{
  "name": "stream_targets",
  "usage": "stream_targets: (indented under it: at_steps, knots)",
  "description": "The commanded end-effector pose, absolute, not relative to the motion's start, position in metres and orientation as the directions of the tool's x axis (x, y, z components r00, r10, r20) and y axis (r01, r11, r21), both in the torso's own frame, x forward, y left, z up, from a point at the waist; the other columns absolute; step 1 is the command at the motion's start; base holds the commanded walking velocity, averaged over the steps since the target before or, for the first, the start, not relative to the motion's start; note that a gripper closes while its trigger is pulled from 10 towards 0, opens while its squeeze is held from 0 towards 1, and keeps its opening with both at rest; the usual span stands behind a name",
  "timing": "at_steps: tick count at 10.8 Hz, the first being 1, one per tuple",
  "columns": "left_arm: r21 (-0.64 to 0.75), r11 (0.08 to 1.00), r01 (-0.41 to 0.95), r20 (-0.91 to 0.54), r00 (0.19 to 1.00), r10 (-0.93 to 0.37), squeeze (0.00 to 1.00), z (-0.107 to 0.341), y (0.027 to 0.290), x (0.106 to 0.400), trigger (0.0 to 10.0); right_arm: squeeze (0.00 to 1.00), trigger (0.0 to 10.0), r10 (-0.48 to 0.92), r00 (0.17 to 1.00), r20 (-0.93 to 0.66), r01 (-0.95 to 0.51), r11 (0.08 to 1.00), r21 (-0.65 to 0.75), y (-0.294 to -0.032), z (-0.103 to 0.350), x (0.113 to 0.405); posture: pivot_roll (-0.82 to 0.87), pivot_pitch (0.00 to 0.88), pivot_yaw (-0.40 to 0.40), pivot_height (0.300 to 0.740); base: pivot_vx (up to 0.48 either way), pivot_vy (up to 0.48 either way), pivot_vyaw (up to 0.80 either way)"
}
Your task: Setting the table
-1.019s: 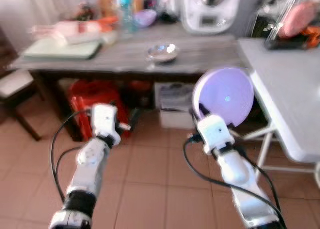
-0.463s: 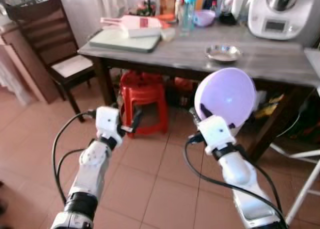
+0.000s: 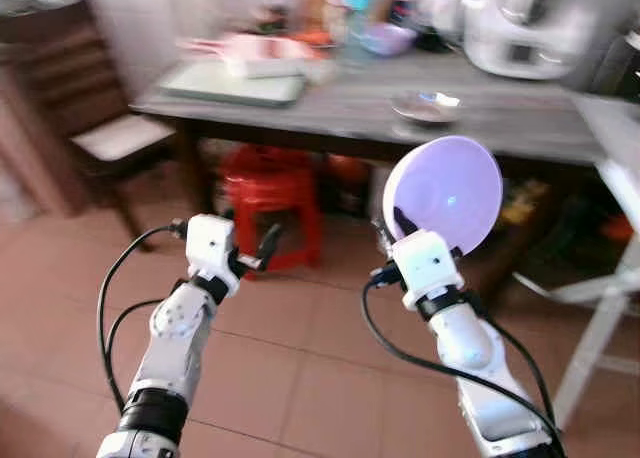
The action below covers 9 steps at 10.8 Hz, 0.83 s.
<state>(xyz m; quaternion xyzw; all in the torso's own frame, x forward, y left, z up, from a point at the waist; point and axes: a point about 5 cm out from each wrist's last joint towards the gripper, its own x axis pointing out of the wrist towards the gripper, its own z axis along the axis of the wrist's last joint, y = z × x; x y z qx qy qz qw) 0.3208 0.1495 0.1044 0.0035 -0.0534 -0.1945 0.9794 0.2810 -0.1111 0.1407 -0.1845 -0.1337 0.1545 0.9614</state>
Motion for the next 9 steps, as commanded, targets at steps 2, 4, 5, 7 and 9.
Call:
stream_targets:
  at_steps: [2,4,5,7,9]
  knots:
    - [0.019,0.912,0.410,0.112,0.905,-0.409,0.00,0.1071,0.1466,0.3199,10.0,0.00,10.0,0.349,0.915,0.202,-0.252,0.886,-0.390,-0.1110,0.1428,0.2829,-0.03,0.000,0.004,0.740,0.276,0.000,-0.22]
    - [0.015,0.908,0.419,0.111,0.902,-0.418,0.00,0.1064,0.1454,0.3186,10.0,0.00,10.0,0.353,0.914,0.201,-0.257,0.885,-0.388,-0.1103,0.1430,0.2823,-0.03,0.000,0.003,0.740,0.324,0.000,0.00]
    - [0.014,0.907,0.421,0.112,0.901,-0.420,0.00,0.1065,0.1451,0.3179,10.0,0.00,10.0,0.354,0.914,0.200,-0.258,0.885,-0.387,-0.1100,0.1426,0.2818,-0.03,0.000,0.003,0.740,0.341,0.000,0.00]
    - [0.008,0.903,0.429,0.116,0.897,-0.427,0.00,0.1070,0.1441,0.3176,10.0,0.00,10.0,0.357,0.913,0.195,-0.263,0.884,-0.387,-0.1090,0.1413,0.2816,-0.03,0.000,0.005,0.740,0.343,0.000,0.00]
    - [0.004,0.897,0.441,0.120,0.891,-0.438,0.00,0.1082,0.1424,0.3174,10.0,0.00,10.0,0.354,0.915,0.194,-0.262,0.886,-0.383,-0.1092,0.1411,0.2817,-0.03,0.000,0.007,0.740,0.343,0.000,0.00]
